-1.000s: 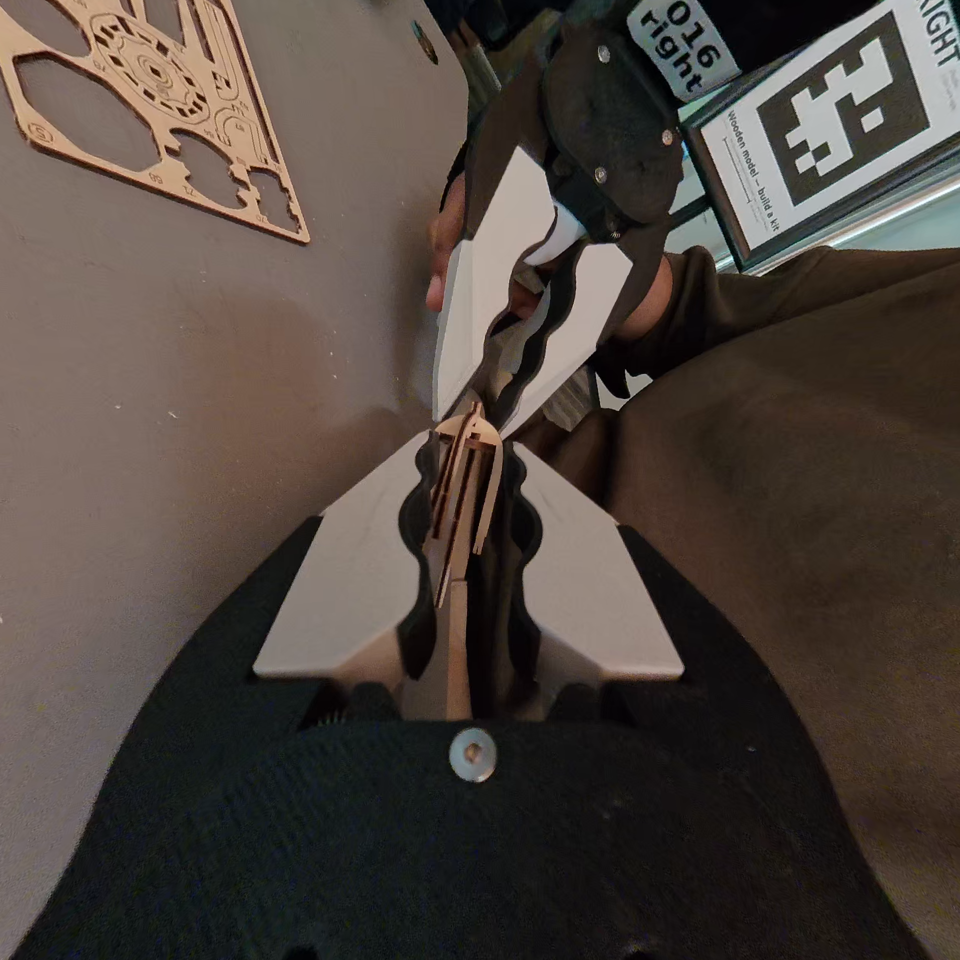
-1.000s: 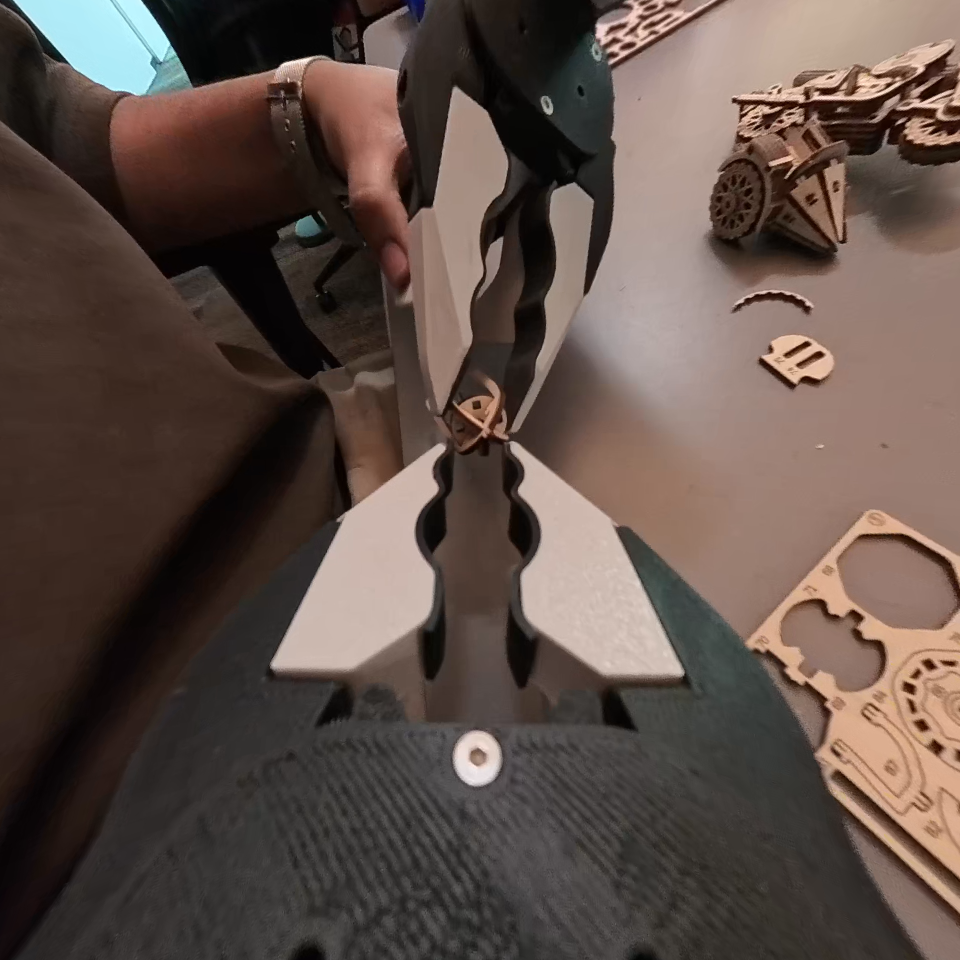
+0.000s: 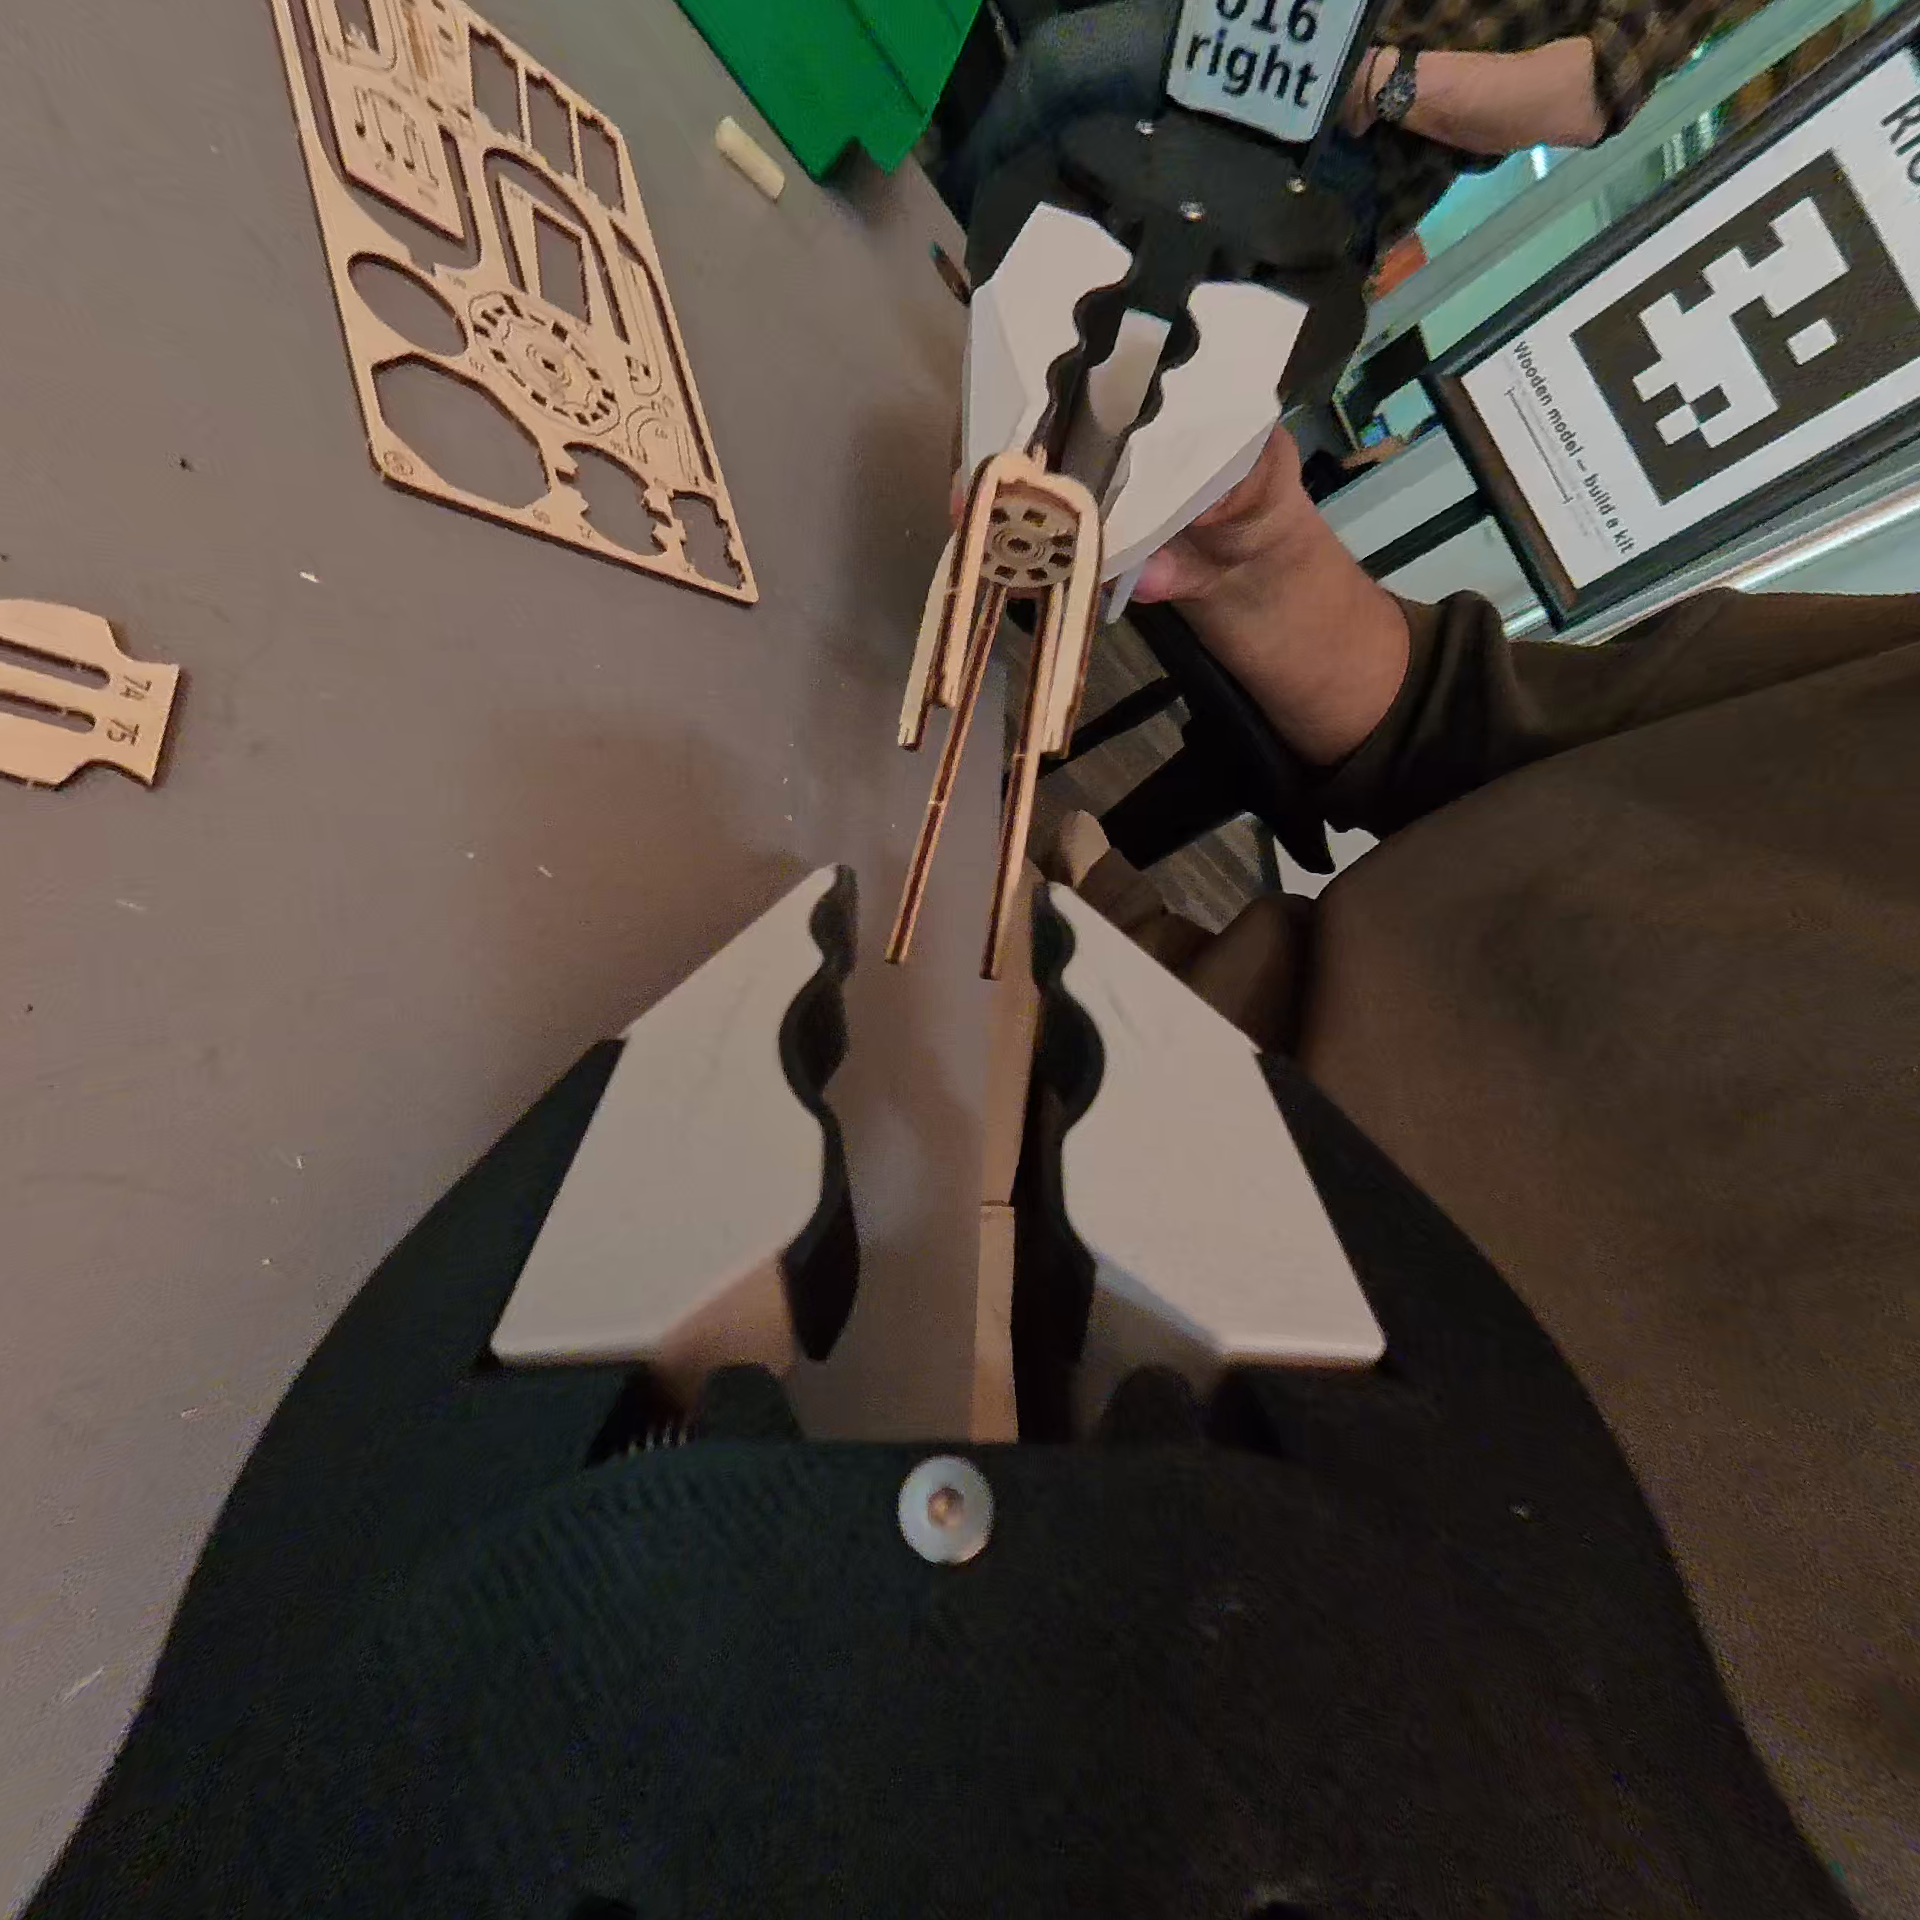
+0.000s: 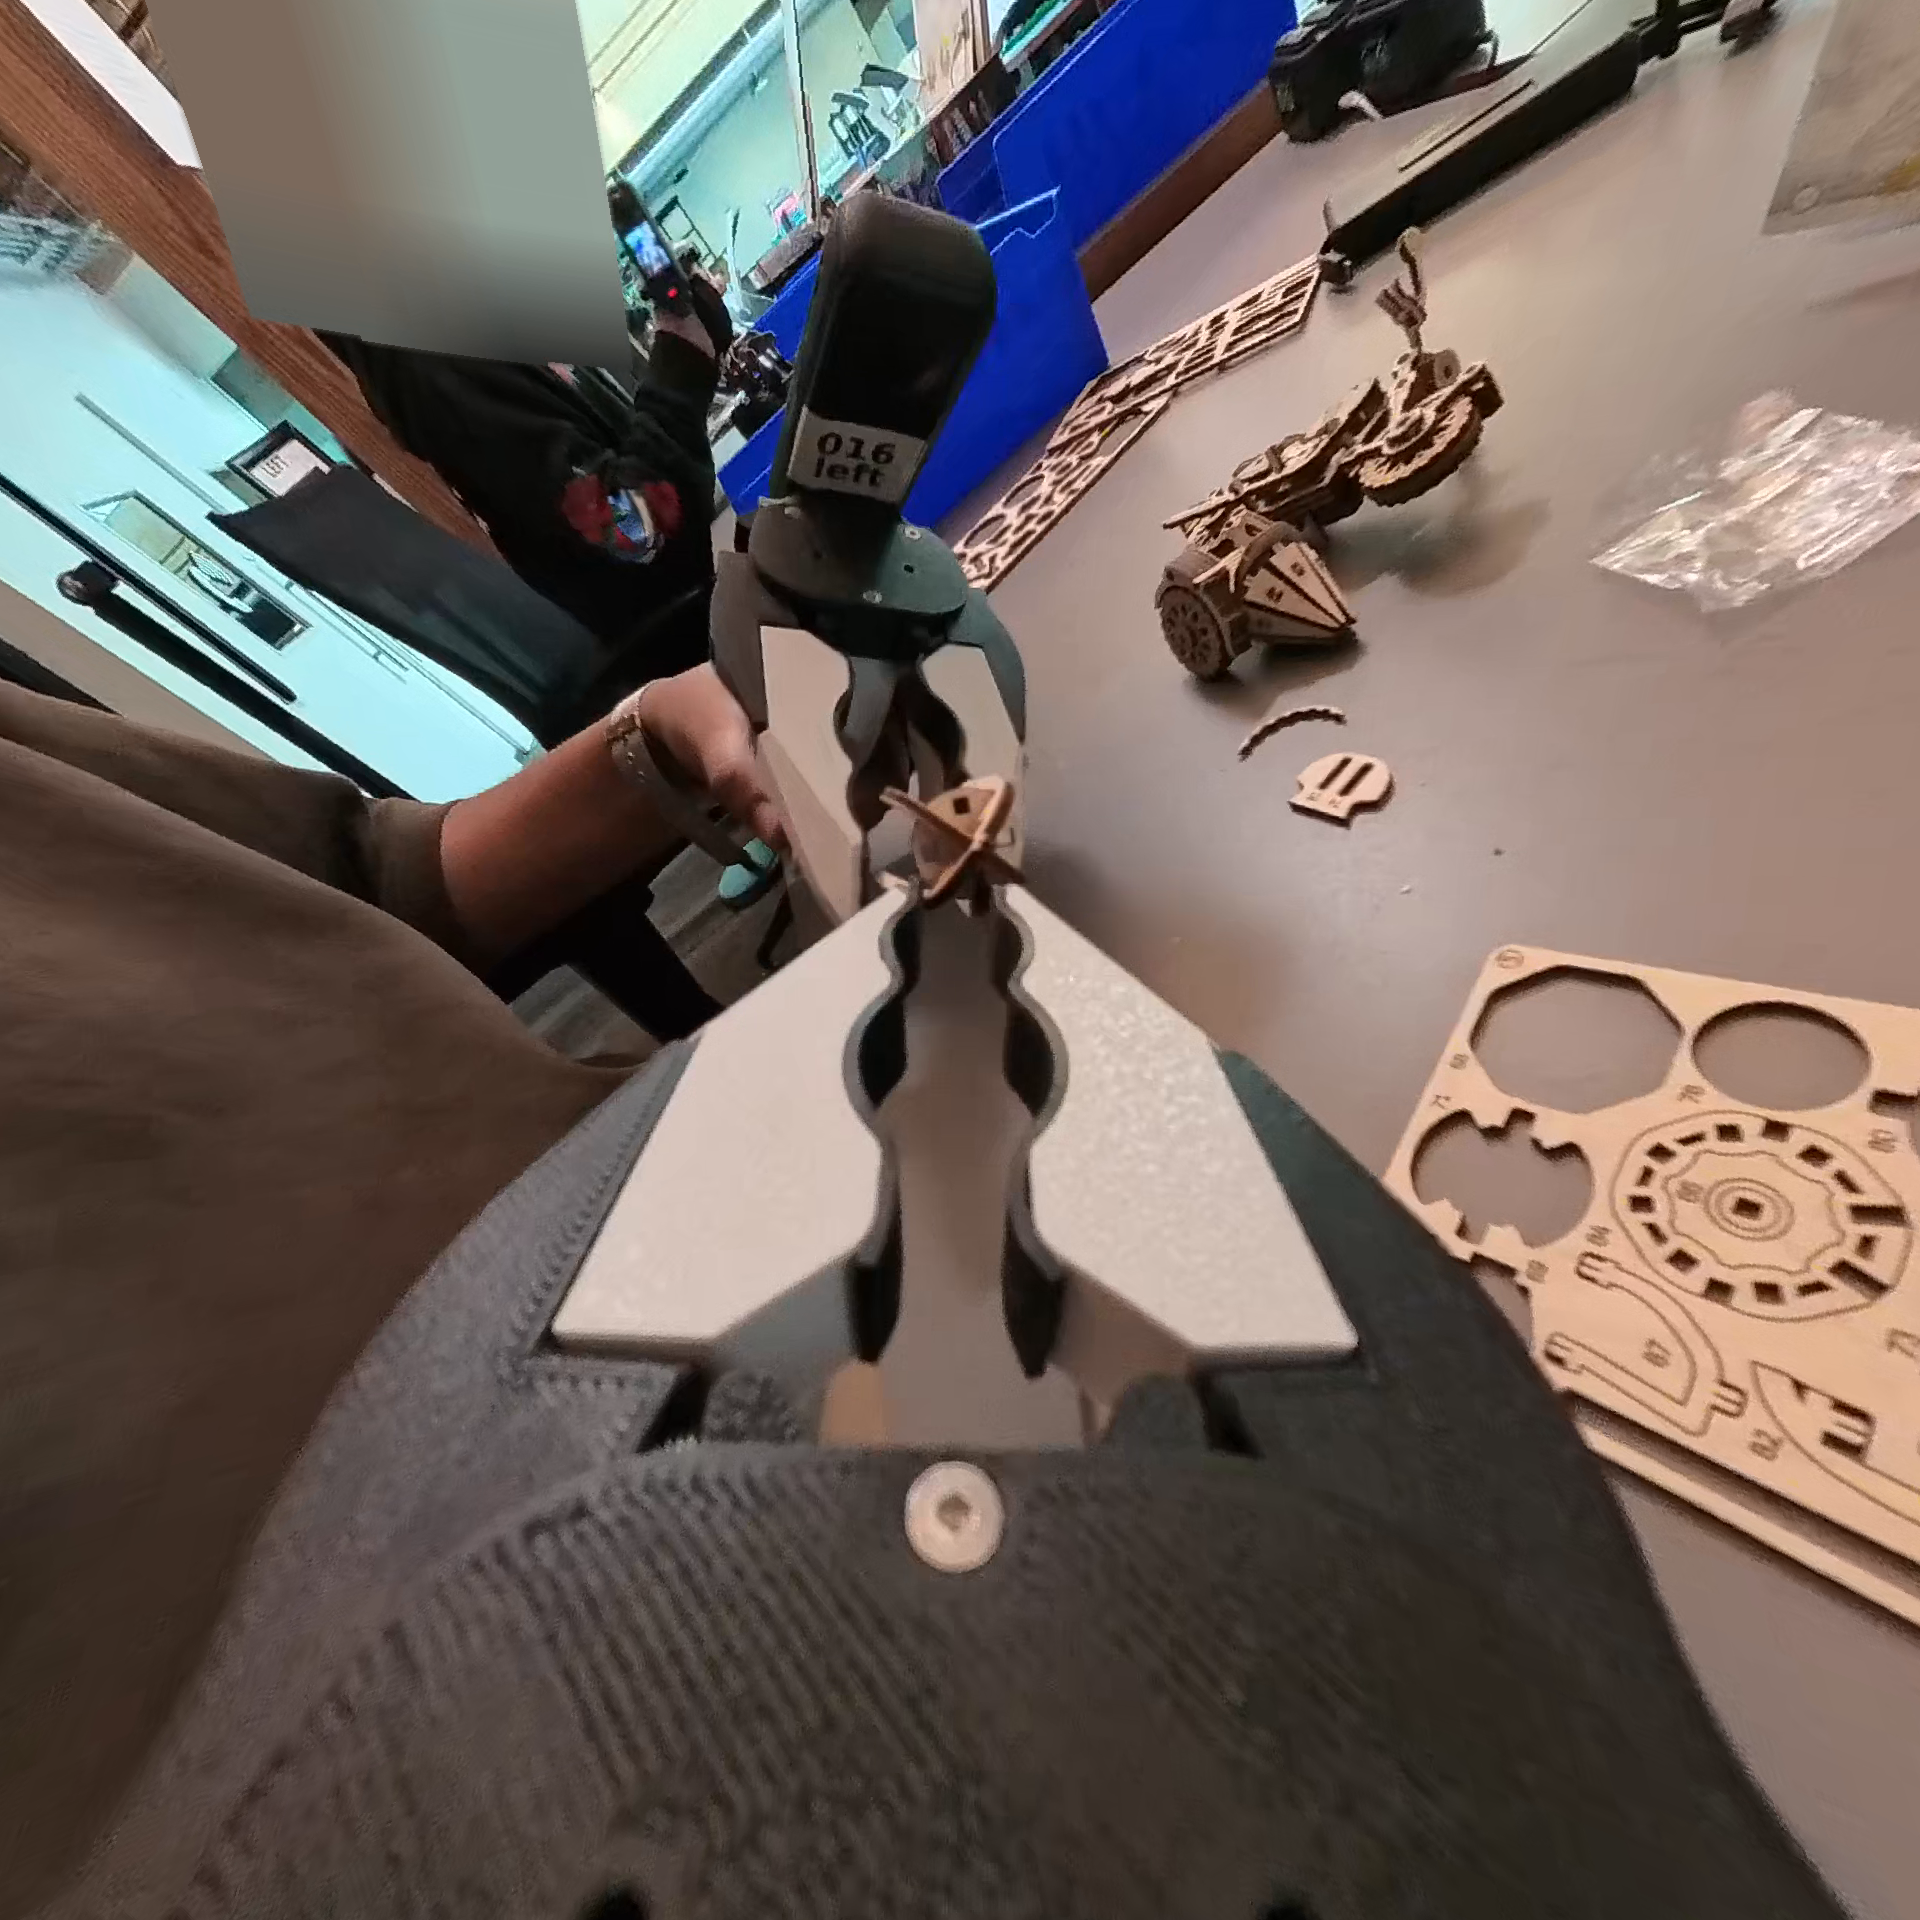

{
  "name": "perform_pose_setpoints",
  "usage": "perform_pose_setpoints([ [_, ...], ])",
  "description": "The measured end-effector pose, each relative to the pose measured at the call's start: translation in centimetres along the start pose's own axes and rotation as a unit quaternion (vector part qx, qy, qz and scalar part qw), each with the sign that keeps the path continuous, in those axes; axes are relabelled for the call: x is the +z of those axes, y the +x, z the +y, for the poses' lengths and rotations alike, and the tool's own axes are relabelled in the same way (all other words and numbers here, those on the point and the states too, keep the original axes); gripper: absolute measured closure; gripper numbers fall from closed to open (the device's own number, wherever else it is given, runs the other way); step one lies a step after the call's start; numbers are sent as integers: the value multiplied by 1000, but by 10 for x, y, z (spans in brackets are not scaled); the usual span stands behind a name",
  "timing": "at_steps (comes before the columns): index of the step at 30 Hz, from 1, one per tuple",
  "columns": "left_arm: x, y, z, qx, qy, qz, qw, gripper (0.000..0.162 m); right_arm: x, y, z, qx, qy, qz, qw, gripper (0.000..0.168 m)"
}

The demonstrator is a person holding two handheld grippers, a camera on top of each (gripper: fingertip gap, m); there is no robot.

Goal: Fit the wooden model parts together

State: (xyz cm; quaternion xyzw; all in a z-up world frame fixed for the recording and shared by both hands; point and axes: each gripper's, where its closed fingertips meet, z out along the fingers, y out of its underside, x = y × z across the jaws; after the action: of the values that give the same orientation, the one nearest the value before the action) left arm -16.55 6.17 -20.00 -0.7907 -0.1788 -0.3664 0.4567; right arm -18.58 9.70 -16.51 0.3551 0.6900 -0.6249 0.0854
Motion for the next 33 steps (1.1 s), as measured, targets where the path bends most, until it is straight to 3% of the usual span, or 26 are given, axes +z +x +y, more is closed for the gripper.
perform_pose_setpoints([
  [4, -7, 6, -7, 2, 21, 20, 1000, 150, 2, -2, 1, -23, -7, 6, 1000, 157],
  [8, -8, 8, -9, 5, 25, 25, 999, 154, 1, -2, 0, -25, -5, 6, 1000, 157],
  [23, -9, 6, -19, 22, 55, 7, 998, 110, 0, 0, -2, -48, -5, 23, 999, 158],
  [33, -2, 21, -19, 67, 54, 22, 996, 114, 15, -19, 22, -189, -91, 36, 977, 158],
])
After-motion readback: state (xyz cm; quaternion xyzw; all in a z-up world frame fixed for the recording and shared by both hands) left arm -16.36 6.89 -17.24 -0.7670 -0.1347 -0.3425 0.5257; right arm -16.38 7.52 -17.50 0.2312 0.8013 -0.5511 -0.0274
